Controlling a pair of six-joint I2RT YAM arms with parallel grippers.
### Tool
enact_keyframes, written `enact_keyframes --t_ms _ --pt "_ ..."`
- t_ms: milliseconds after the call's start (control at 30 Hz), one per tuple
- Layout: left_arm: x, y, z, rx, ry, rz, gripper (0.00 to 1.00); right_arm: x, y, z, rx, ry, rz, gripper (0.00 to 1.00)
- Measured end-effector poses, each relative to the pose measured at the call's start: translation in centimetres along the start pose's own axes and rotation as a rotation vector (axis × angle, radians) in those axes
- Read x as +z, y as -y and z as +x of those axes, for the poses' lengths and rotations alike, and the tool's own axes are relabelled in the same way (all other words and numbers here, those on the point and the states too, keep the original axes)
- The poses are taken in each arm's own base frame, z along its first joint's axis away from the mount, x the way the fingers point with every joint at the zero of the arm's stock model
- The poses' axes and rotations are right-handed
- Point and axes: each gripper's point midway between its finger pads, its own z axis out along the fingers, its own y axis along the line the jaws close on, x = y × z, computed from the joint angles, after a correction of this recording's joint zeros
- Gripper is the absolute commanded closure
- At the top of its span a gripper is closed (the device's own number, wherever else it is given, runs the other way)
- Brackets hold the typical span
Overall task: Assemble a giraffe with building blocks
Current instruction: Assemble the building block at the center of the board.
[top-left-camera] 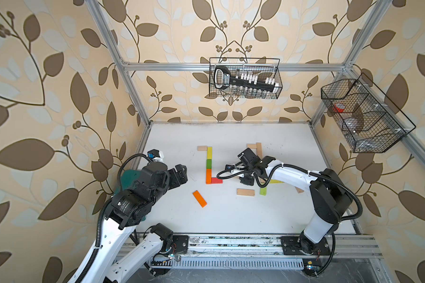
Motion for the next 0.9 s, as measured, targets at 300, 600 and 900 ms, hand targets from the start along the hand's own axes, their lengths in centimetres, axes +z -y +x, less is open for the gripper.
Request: enact_keyframes --t_ms 300,600,900 --pt "0.6 -0.1 0.2 0.008 -0.016 -0.018 0.08 2.8 -1.4 0.4 -0.102 -0.043 -0.074 1.00" --pt "0.7 0.0 0.1 0.009 -0.015 -0.019 0.07 3.8 -1.0 -1.3 -0.152 -0.021 -0.084 1.00" --pt "0.7 0.0 0.1 0.012 -0.014 -0.020 0.07 4.2 -1.7 -2.7 -0.185 -0.005 -0.096 0.98"
